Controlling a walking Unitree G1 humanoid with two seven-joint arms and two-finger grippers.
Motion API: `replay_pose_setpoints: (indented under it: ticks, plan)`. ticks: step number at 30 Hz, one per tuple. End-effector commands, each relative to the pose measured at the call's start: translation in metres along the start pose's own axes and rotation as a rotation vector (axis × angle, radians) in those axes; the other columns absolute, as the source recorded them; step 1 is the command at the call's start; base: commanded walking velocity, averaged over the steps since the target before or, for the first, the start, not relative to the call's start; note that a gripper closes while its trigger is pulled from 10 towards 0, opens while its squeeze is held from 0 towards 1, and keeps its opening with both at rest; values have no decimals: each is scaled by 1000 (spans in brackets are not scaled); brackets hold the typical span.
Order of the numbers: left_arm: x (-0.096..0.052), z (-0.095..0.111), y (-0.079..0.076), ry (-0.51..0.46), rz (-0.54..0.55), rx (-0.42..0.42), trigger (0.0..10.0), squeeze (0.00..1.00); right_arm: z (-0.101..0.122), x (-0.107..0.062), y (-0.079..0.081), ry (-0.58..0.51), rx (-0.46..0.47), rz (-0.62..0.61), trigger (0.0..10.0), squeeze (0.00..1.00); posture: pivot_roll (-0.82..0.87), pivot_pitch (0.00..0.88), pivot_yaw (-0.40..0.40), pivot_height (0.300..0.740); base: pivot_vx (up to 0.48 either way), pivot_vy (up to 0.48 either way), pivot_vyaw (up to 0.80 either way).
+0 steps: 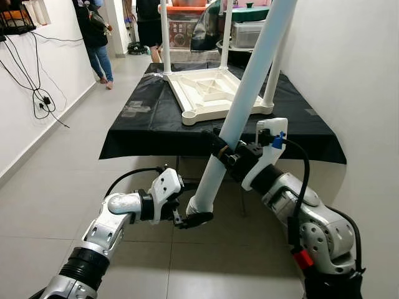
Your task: Building children table
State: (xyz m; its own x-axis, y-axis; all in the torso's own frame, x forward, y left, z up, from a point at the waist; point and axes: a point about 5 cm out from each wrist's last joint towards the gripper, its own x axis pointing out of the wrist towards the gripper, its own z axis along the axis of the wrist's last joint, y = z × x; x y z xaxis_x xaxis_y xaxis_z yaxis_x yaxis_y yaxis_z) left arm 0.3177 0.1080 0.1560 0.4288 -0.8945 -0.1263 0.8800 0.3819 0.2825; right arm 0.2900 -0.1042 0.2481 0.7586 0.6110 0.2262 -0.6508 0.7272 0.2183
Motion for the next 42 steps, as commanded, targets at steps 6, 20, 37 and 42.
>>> replay_pose_setpoints:
  ticks: [6, 20, 37, 42]
  plan:
    - [-2, -7, 5, 32, 9, -52, 10000, 0, 8, 1, 13, -55, 18, 96, 0, 0, 24, 0, -45, 740, 0, 0, 0]
    - [4, -3, 7, 12, -12, -75, 10000, 0, 6, 3, 31, -67, 64, 178, 0, 0, 19, 0, -47, 740, 0, 0, 0]
    - [6, 5, 3, -45, -68, -56, 0, 0, 3, 3, 29, -50, 58, 177, 0, 0, 20, 0, -52, 740, 0, 0, 0]
    - [5, 2, 5, -8, -59, -31, 6039, 0, 2, 4, 27, -38, 60, 166, 0, 0, 22, 0, -52, 740, 0, 0, 0]
